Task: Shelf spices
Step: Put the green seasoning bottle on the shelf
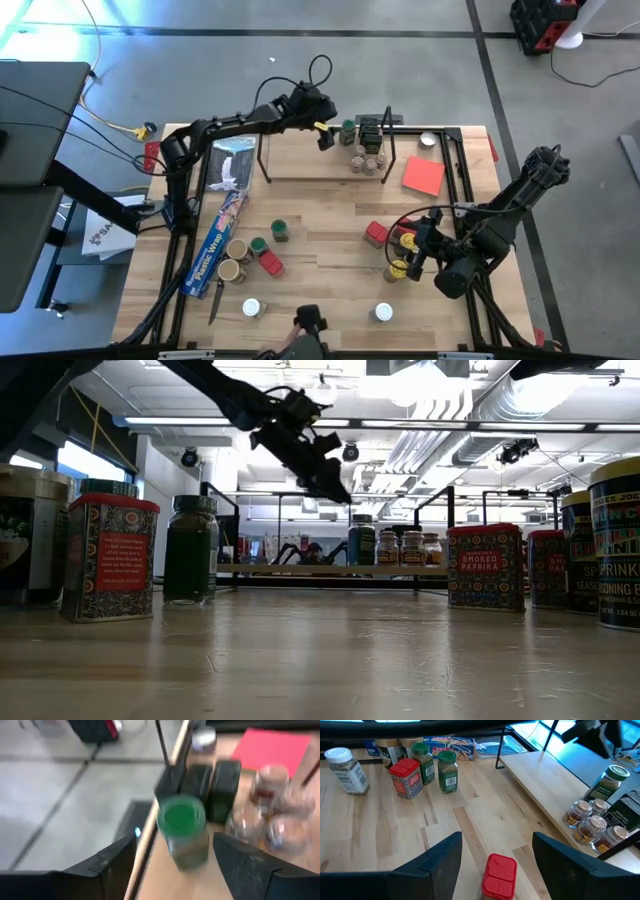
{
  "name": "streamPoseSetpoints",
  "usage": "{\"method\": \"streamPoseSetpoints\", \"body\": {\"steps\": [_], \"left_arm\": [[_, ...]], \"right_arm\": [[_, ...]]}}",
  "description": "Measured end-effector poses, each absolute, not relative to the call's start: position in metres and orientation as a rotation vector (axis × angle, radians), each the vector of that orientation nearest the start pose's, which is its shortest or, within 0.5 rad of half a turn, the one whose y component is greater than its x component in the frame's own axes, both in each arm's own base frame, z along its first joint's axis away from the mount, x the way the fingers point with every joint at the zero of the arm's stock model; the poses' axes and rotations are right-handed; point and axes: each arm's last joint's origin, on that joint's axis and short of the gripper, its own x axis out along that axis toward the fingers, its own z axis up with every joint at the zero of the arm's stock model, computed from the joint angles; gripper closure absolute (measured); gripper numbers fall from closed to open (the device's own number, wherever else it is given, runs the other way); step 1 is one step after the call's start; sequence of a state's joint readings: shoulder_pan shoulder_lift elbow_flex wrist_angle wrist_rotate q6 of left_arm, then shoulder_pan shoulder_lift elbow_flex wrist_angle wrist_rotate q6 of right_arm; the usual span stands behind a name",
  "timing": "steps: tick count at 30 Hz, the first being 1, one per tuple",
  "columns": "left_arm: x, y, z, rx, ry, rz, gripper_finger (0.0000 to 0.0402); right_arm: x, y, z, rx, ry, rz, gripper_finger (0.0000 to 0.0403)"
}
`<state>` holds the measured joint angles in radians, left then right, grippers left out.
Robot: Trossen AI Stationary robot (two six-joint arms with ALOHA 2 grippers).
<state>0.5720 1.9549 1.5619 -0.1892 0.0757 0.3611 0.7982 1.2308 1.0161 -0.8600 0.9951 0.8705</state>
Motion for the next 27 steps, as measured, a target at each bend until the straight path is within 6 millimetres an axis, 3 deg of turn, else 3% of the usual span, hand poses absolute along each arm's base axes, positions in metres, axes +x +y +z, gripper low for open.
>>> {"method": "streamPoseSetpoints", "body": {"steps": [5, 14, 27], "left_arm": [[0.377, 0.243, 0.236, 0.070, 0.736, 0.370, 0.0198], [0.392, 0.255, 0.195, 0.061, 0.758, 0.465, 0.0284], [0.403, 0.265, 0.187, 0.092, 0.640, 0.540, 0.0305]], "right_arm": [[0.174, 0.144, 0.285, -0.015, 0.520, -0.427, 0.0167], [0.174, 0.144, 0.285, -0.016, 0.520, -0.425, 0.0167], [0.174, 0.144, 0.285, -0.007, 0.519, -0.426, 0.0167]]}}
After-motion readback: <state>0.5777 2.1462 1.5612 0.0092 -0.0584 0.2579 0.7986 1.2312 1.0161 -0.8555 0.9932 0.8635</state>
